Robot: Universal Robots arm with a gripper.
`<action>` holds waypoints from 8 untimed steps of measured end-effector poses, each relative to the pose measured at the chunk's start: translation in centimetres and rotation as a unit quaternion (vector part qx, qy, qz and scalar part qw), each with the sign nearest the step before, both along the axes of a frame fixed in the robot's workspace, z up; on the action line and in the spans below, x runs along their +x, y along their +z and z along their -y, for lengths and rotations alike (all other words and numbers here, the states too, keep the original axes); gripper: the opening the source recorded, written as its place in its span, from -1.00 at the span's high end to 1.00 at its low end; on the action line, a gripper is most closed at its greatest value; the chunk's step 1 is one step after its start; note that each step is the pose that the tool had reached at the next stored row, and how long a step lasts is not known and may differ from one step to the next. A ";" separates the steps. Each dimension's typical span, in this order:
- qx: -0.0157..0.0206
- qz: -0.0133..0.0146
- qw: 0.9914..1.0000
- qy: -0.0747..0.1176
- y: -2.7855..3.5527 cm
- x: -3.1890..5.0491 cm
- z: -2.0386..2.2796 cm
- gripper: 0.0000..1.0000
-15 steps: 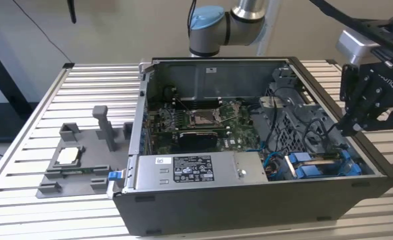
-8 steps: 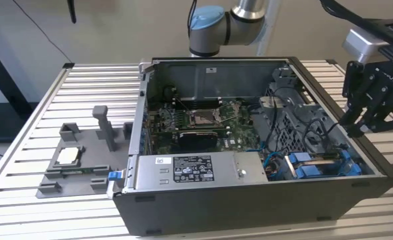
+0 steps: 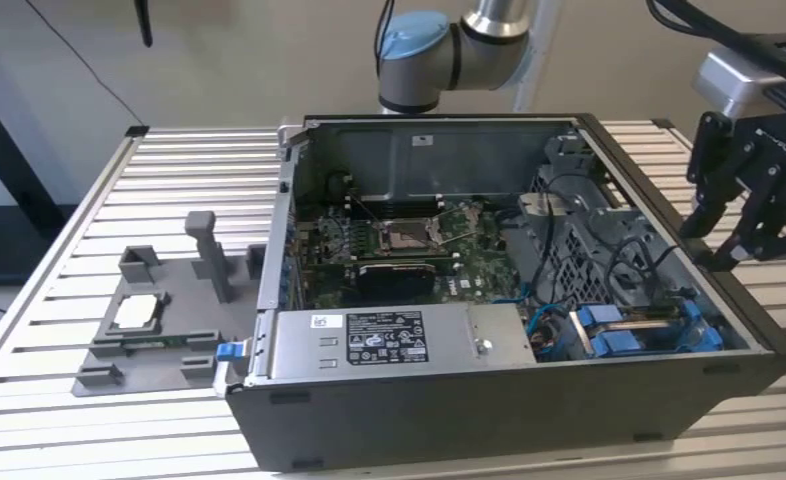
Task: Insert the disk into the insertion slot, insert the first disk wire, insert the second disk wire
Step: 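Insert the second disk wire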
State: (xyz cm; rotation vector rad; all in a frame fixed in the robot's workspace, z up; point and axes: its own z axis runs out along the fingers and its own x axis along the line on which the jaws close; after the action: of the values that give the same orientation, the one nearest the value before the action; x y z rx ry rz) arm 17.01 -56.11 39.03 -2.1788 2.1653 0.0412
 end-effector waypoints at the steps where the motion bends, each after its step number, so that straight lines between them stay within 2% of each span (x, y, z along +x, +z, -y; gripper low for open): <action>1: 0.000 0.000 1.000 0.000 -0.04 0.14 -0.23 0.11; 5: 0.000 -0.002 1.000 0.000 -0.35 0.86 -0.92 0.11; 8: -0.001 -0.007 1.000 0.000 -0.58 1.59 -1.05 0.11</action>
State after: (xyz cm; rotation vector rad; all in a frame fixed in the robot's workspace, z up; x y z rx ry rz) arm 18.60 -55.06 38.45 -2.1867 2.1743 0.0538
